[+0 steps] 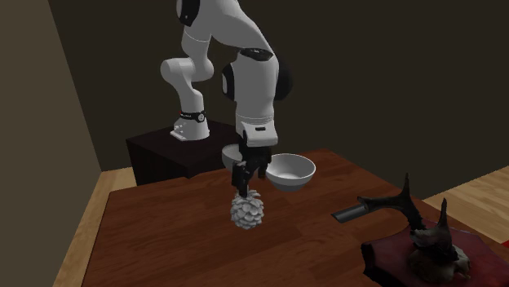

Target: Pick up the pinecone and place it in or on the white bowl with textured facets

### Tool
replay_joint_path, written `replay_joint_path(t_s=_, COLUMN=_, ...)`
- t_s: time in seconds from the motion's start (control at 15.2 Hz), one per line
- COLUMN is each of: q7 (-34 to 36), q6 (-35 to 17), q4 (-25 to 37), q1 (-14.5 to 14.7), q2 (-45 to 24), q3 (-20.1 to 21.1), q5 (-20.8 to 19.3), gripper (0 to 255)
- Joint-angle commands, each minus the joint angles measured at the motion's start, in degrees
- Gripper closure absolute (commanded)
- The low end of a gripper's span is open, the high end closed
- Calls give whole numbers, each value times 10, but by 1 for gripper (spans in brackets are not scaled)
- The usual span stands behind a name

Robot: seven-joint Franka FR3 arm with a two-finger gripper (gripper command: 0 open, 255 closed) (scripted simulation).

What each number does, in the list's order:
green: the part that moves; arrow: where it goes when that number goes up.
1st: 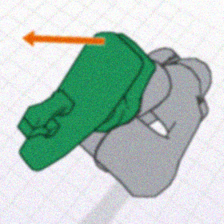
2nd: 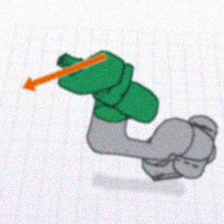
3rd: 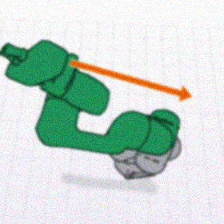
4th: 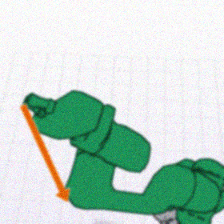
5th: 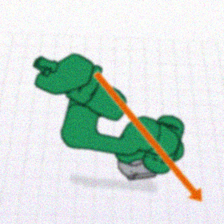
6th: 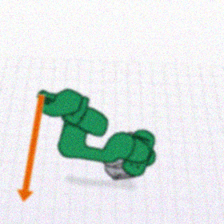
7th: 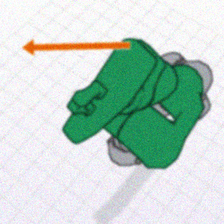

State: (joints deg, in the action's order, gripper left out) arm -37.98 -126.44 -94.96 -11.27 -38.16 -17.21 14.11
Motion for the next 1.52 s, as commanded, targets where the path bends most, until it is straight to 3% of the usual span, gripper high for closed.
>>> replay_joint_path(t_s=0.0, q7=-3, q6=-11, q4=-3, q1=-2, q2=-8, q3=2, q5=3, gripper=0)
replay_joint_path(t_s=0.66, q7=-5, q6=-25, q4=-6, q1=-4, q2=-20, q3=5, q5=7, gripper=0)
replay_joint_path(t_s=0.73, q7=-5, q6=-25, q4=-6, q1=-4, q2=-20, q3=5, q5=7, gripper=255)
replay_joint_path(t_s=1.45, q7=-4, q6=-16, q4=-7, q1=-2, q2=-9, q3=3, q5=4, gripper=255)
